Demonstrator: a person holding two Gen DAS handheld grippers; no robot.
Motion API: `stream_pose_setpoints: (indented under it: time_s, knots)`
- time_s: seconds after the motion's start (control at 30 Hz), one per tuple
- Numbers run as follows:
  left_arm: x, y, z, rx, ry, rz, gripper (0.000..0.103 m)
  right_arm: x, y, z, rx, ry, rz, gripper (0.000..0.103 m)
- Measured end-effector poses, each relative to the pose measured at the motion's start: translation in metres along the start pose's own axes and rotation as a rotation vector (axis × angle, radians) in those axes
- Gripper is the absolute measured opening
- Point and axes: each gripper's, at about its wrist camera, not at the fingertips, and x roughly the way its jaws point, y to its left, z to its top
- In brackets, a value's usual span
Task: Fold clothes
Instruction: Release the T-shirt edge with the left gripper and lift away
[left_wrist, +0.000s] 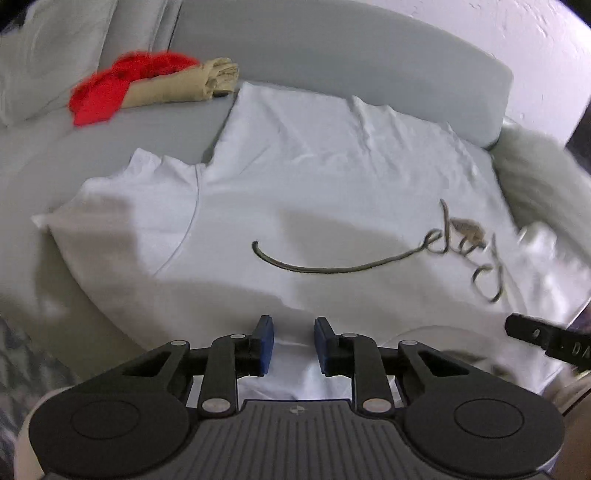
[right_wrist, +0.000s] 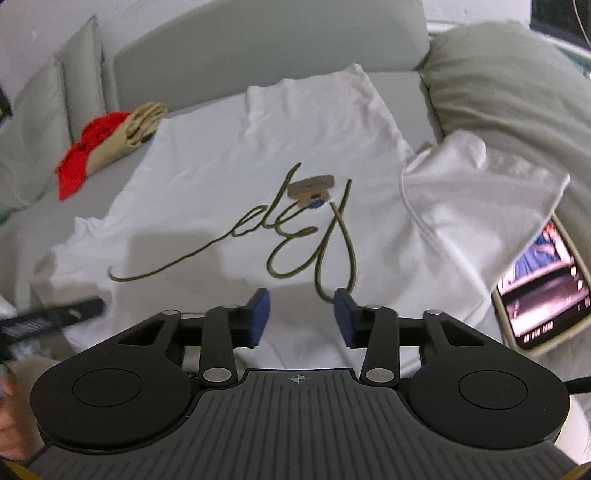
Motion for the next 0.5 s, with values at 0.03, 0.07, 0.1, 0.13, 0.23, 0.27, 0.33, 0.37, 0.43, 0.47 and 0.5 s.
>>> stream_pose_setpoints:
  time_s: [0.03, 0.07, 0.1, 0.13, 0.23, 0.27, 0.33, 0.37, 0.43, 0.47, 0.5]
  knots:
    - [-0.002, -0.007, -0.006, 0.046, -0.014, 0.021, 0.022, 0.002, 0.002, -0.003, -0.032, 0.007, -0.012, 0.046]
    - [-0.004, -0.010, -0.008, 0.068, 0.000, 0.018, 0.022, 0.005, 0.004, -0.006, -0.063, 0.014, -0.023, 0.047]
    - [-0.006, -0.014, -0.011, 0.089, 0.013, 0.014, 0.022, 0.007, 0.007, -0.009, -0.095, 0.021, -0.035, 0.048]
    - [-0.007, -0.016, -0.016, 0.095, 0.028, 0.008, 0.022, 0.009, 0.009, -0.012, -0.126, 0.028, -0.047, 0.047]
    - [-0.008, -0.014, -0.024, 0.087, 0.069, 0.002, 0.022, 0.007, 0.016, -0.018, -0.178, 0.052, -0.084, 0.048]
    - [-0.008, -0.014, -0.024, 0.080, 0.088, 0.002, 0.021, 0.004, 0.016, -0.018, -0.162, 0.075, -0.080, 0.049]
    - [-0.013, -0.013, -0.024, 0.095, 0.153, -0.008, 0.014, -0.002, 0.015, -0.020, -0.135, 0.120, -0.071, 0.049]
    - [-0.019, -0.015, -0.023, 0.102, 0.172, -0.027, 0.015, -0.006, 0.015, -0.021, -0.125, 0.148, -0.064, 0.048]
    - [-0.035, -0.011, -0.013, 0.082, 0.161, -0.051, 0.016, -0.018, 0.008, -0.022, -0.067, 0.200, -0.038, 0.044]
    - [-0.043, -0.010, -0.008, 0.075, 0.152, -0.059, 0.016, -0.024, 0.004, -0.021, -0.028, 0.224, -0.017, 0.042]
    - [-0.050, -0.011, 0.000, 0.086, 0.122, -0.037, 0.016, -0.034, -0.001, -0.017, 0.004, 0.199, 0.003, 0.042]
